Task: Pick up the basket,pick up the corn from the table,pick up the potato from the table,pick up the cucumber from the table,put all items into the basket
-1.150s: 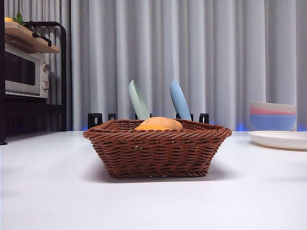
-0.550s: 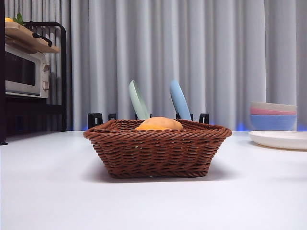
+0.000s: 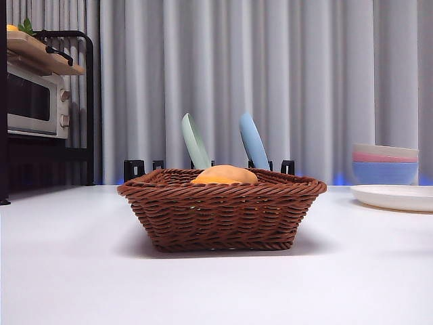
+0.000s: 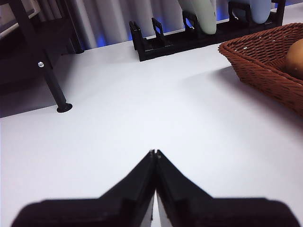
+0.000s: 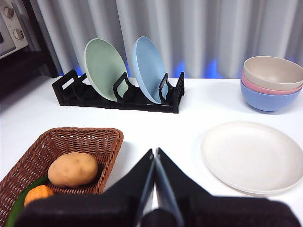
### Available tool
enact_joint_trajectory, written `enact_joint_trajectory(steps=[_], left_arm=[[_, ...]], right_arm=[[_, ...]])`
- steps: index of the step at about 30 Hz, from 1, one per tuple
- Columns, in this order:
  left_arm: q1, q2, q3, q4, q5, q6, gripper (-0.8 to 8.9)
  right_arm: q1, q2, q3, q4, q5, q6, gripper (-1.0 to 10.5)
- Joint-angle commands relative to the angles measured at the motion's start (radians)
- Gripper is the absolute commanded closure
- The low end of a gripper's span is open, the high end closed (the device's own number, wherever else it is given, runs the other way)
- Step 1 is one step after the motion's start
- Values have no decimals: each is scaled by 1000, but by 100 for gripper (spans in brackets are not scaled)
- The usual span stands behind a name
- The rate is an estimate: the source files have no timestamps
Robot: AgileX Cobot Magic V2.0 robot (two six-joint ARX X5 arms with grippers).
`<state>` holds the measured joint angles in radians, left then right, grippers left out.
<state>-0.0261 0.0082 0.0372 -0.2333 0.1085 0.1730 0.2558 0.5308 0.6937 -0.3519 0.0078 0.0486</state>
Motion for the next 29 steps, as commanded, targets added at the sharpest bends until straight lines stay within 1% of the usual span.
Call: enact_joint_trajectory(steps=[1, 11, 13, 15, 16, 18, 19, 22, 23, 26, 29], left_arm=[[3, -3, -12, -4, 0, 7, 816], [3, -2, -12, -4, 0, 7, 816], [3, -2, -12, -4, 1, 7, 816], [3, -3, -12, -5, 1, 7, 816], [3, -3, -12, -5, 0, 7, 816], [3, -2, -12, -5, 0, 7, 816], [3, -2, -12, -5, 0, 7, 816], [3, -2, -12, -5, 0, 7, 816], [3, -2, -12, -5, 0, 7, 816], [3, -2, -12, -5, 0, 7, 816], [3, -2, -12, -5, 0, 7, 816]], right_arm=[[2, -1, 0, 3, -1, 10, 946], [2, -1, 0, 4, 0, 2, 946], [0, -12, -1, 3, 3, -79, 946], [-5, -47, -22, 8, 41, -123, 946], [-14, -75, -47, 23, 55, -137, 946], [-56, -137, -124, 86, 43, -147, 946], [-85, -176, -177, 128, 28, -145, 946], [-164, -283, -330, 217, -55, -142, 946], [-187, -316, -377, 233, -64, -143, 946], [-238, -383, -489, 272, -62, -143, 946], [-259, -433, -571, 272, -61, -139, 946]])
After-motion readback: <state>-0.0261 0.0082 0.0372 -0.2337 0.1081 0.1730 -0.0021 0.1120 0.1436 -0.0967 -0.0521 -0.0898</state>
